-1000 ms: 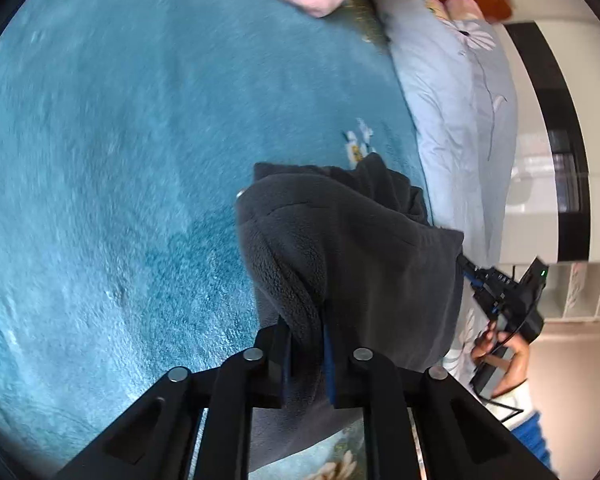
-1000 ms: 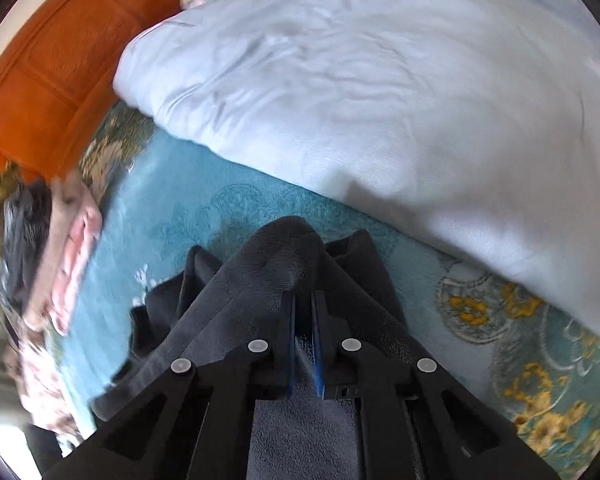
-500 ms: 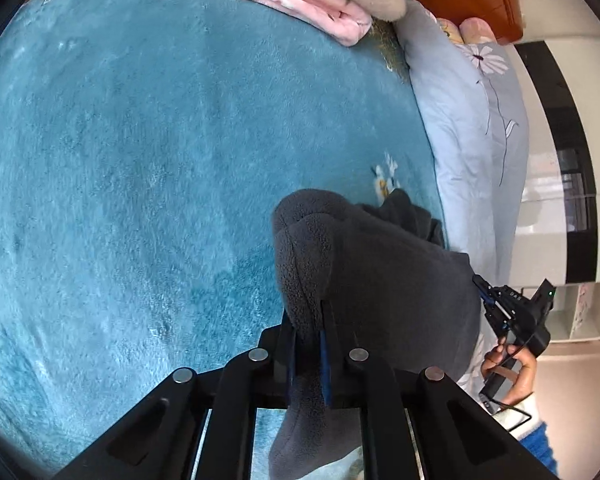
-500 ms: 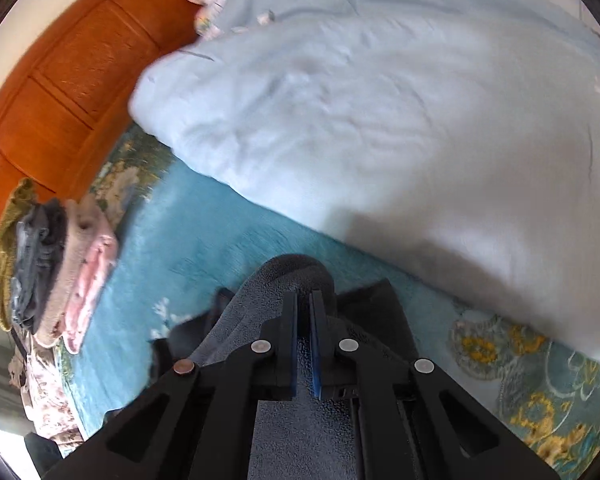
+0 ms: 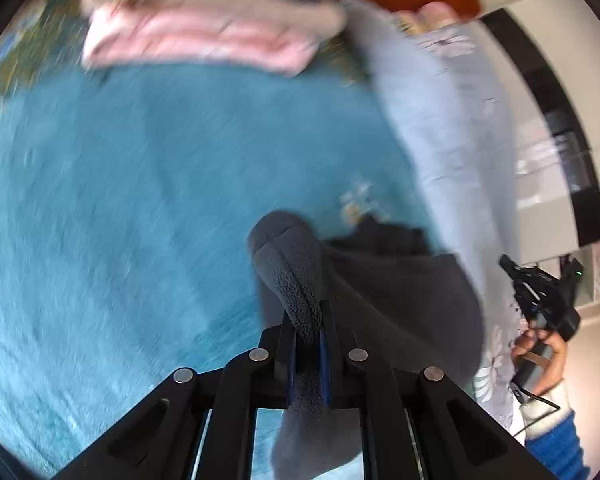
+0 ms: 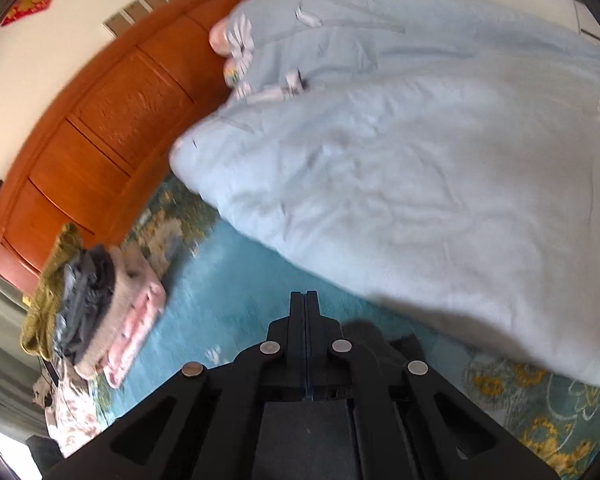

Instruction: Fold clothes

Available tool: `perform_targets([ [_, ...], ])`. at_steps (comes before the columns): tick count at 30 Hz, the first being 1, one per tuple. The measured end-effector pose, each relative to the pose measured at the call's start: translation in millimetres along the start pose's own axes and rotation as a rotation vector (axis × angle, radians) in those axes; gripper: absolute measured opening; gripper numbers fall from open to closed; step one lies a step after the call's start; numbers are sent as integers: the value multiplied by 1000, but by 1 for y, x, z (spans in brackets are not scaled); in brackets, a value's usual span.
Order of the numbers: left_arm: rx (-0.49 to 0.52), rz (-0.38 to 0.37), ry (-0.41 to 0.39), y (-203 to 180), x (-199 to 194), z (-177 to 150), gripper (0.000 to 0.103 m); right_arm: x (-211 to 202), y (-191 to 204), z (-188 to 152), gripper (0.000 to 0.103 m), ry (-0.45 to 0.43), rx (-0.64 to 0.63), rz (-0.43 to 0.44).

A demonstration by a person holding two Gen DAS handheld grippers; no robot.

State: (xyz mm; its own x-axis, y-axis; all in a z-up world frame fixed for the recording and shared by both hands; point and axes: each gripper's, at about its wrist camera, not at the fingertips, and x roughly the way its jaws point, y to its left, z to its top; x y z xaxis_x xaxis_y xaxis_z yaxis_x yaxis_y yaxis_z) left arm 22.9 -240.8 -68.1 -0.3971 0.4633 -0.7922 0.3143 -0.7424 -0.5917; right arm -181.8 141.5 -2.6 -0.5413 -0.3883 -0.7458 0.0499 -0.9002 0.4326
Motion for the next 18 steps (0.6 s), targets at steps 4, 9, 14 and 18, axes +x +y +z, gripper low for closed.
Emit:
perform_targets([
  [4, -45, -37, 22, 18, 3, -13, 10, 22, -7, -11, 2, 75, -29, -70],
  [9, -2, -7, 41, 5, 5, -6, 10, 49, -17, -21, 57, 166, -55, -145],
  [14, -20, -18, 52, 12, 6, -4, 10, 80, -24, -26, 57, 280, -80, -201],
  [18, -12, -27, 52, 10, 2, -6, 10, 83, -22, -33, 34, 292, -81, -225],
])
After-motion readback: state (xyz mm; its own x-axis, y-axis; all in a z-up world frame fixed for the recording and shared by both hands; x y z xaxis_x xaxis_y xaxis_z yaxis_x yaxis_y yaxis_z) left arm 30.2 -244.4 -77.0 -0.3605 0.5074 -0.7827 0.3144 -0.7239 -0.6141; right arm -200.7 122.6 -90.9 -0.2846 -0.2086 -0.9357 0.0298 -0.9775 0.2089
